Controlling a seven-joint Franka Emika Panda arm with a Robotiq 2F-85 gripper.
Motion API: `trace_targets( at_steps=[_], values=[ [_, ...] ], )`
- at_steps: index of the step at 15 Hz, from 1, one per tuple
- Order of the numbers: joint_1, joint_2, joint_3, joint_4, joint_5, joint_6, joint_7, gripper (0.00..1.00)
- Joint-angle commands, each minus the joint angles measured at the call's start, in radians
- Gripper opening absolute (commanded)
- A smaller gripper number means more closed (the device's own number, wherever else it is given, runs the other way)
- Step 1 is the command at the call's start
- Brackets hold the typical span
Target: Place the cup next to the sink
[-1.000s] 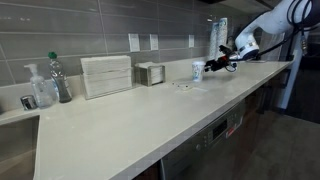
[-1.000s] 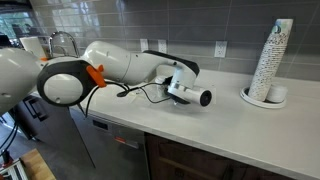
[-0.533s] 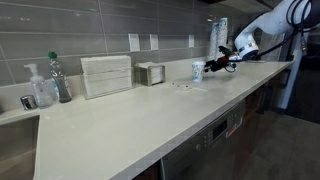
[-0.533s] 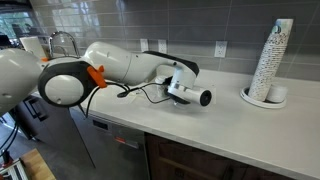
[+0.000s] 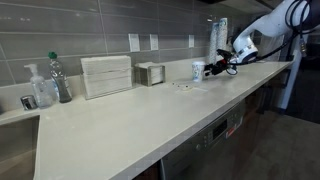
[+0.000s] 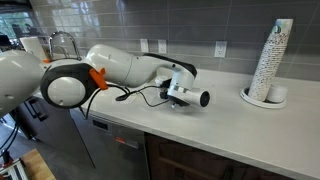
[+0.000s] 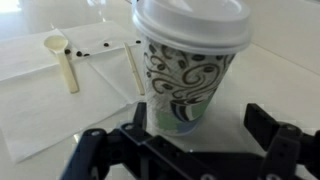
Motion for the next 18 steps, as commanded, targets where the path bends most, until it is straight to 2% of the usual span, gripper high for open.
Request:
trace_targets(
  at_steps=[1,8,15,17,18],
  values=[
    [0.000,0.036,-0.005,0.037,-0.053,-0.033,0.026,1.00],
    [0.014,0.061,0.009,0.071,-0.071,-0.031,0.025,1.00],
    [0.042,0.096,0.009,0.119,-0.092,-0.011,0.096,1.00],
    [0.045,0.105,0.010,0.133,-0.098,-0.005,0.113,0.72],
    [0.045,0.107,0.011,0.137,-0.101,-0.004,0.119,0.65]
  ],
)
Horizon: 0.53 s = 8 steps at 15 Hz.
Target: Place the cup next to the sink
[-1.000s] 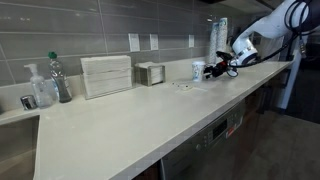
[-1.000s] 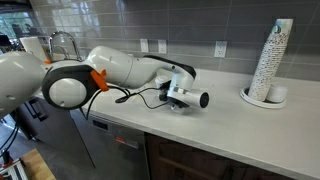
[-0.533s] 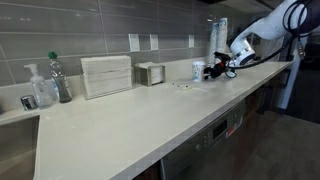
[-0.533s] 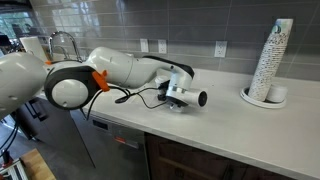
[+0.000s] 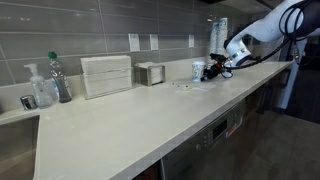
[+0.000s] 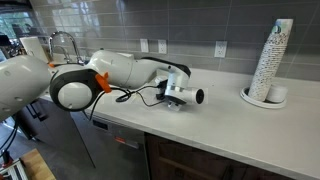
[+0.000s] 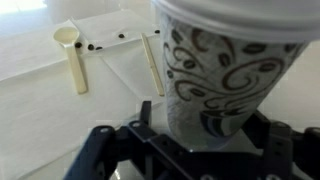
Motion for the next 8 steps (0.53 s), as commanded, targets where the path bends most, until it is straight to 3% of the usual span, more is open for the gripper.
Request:
trace_targets(
  at_steps=[1,3,8],
  values=[
    [0.000,0.044,0.003,0.067,-0.033,0.009,0.050,0.58],
    [-0.003,0.046,0.003,0.073,-0.037,0.010,0.060,0.43],
    [-0.012,0.014,0.008,0.047,-0.045,-0.002,0.051,0.41]
  ],
)
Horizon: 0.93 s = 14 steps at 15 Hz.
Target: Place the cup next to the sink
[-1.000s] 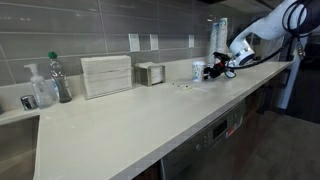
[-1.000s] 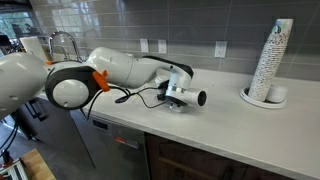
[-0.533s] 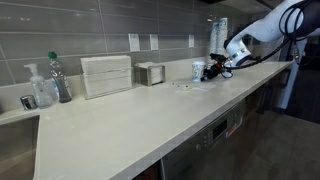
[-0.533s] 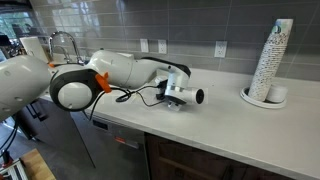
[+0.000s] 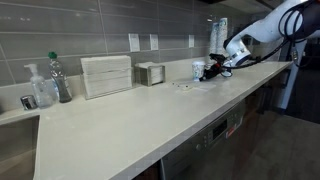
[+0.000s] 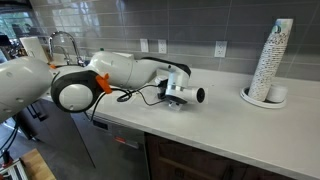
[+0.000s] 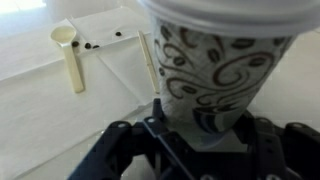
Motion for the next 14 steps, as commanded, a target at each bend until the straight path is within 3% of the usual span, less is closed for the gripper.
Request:
trace_targets(
  at_steps=[1,8,14],
  values=[
    [0.000,-0.018,-0.006,-0.005,-0.011,-0.010,0.003,0.41],
    [0.042,-0.198,-0.008,-0.167,-0.031,-0.074,-0.026,0.41],
    [0.155,-0.324,-0.004,-0.277,-0.129,-0.075,-0.015,0.41]
  ],
)
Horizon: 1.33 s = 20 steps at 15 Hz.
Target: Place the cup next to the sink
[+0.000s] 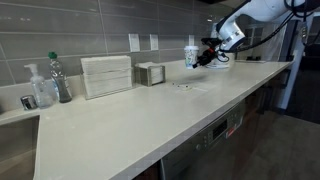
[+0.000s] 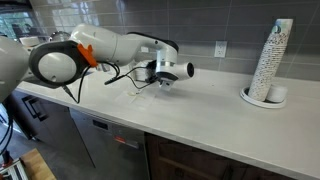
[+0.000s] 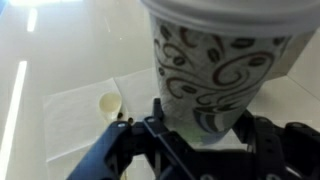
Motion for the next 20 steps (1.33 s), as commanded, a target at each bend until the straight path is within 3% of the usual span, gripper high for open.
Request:
trace_targets(
  at_steps=[1,6,13,14,20],
  values=[
    [0.079,-0.098,0.001,-0.116,-0.075,0.012,-0.006,0.41],
    [0.184,-0.100,0.049,-0.077,-0.101,-0.003,0.033,0.41],
    [0.274,0.014,0.173,0.111,-0.026,-0.015,0.081,0.41],
    [0.276,-0.053,0.149,0.020,-0.059,0.000,0.060,0.66],
    [0.279,-0.007,0.170,0.082,-0.039,0.000,0.070,0.66]
  ],
)
